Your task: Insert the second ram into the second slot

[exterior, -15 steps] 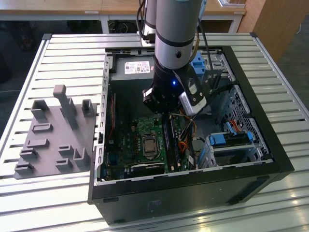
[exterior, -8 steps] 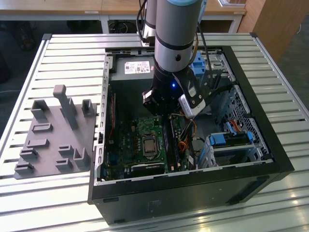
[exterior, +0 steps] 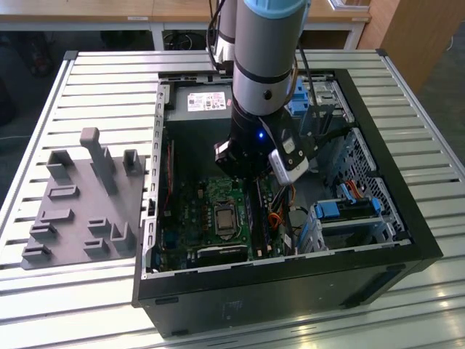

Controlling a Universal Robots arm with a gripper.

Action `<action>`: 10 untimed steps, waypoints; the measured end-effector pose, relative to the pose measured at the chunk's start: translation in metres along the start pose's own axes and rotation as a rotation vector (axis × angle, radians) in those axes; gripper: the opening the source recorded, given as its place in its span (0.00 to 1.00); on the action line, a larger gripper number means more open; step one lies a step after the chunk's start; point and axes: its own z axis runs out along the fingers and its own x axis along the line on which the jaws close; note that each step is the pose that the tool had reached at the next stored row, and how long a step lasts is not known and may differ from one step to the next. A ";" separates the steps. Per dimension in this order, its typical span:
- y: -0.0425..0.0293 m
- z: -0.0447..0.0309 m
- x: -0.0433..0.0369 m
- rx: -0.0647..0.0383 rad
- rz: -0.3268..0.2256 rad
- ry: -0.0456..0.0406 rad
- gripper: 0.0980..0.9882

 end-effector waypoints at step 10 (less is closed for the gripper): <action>-0.0014 0.0085 -0.0060 0.001 0.003 0.0008 0.05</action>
